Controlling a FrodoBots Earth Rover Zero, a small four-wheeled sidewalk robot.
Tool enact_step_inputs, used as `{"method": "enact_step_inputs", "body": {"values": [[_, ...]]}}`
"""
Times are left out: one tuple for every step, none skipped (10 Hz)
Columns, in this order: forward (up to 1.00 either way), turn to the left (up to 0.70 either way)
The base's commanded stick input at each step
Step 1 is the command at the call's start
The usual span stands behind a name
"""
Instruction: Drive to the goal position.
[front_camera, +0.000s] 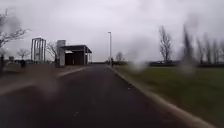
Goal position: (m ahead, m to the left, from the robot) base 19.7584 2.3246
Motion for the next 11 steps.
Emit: {"method": "enact_step_inputs", "body": {"values": [[1.0, 0.0], [1.0, 0.0], [1.0, 0.0], [1.0, 0.0], [1.0, 0.0], [1.0, 0.0], [1.0, 0.0], [1.0, 0.0], [1.0, 0.0], [1.0, 0.0], [1.0, 0.0]]}}
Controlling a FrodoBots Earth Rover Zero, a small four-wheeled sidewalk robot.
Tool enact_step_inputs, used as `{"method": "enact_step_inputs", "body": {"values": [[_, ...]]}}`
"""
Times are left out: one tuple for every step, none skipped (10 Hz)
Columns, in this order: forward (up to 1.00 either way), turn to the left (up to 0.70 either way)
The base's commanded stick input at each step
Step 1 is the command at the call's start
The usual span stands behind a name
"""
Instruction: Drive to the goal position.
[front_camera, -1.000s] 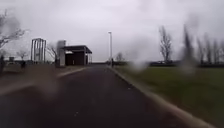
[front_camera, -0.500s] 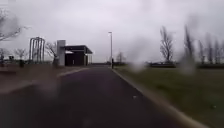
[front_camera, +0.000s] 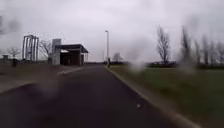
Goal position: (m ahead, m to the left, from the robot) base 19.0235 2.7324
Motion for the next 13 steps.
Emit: {"method": "enact_step_inputs", "body": {"values": [[1.0, 0.03], [1.0, 0.22], [1.0, 0.4], [1.0, 0.4], [1.0, 0.4], [1.0, 0.4], [1.0, 0.4], [1.0, 0.31], [1.0, 0.21], [1.0, 0.12], [1.0, 0.04], [1.0, 0.0], [1.0, 0.0]]}}
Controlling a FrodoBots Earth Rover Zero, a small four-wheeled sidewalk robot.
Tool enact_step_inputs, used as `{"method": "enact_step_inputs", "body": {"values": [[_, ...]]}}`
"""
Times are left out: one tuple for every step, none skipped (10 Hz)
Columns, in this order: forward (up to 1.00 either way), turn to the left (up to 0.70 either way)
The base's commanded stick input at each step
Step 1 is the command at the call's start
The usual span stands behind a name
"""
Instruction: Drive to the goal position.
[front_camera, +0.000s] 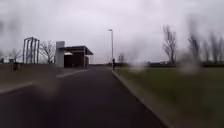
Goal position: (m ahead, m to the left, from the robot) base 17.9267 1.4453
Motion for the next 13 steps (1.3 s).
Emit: {"method": "enact_step_inputs", "body": {"values": [[1.0, 0.0], [1.0, 0.0], [1.0, 0.0], [1.0, 0.0], [1.0, 0.0], [1.0, 0.0], [1.0, 0.0], [1.0, 0.0], [1.0, 0.0], [1.0, 0.0], [1.0, 0.0], [1.0, 0.0], [1.0, 0.0]]}}
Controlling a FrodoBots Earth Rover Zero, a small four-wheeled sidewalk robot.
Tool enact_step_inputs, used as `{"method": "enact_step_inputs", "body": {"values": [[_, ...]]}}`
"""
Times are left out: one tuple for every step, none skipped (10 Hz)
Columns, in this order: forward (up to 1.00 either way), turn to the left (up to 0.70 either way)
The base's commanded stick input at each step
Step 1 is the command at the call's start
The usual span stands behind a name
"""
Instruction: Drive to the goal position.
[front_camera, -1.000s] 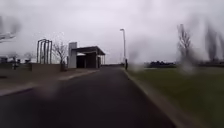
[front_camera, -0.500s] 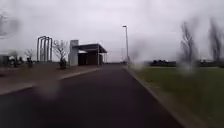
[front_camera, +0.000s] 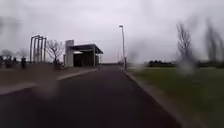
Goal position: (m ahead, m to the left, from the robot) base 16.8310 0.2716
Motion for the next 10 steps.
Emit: {"method": "enact_step_inputs", "body": {"values": [[1.0, 0.0], [1.0, 0.0], [1.0, 0.0], [1.0, 0.0], [1.0, 0.0], [1.0, 0.17], [1.0, 0.36], [1.0, 0.31], [1.0, 0.2], [1.0, 0.11]]}}
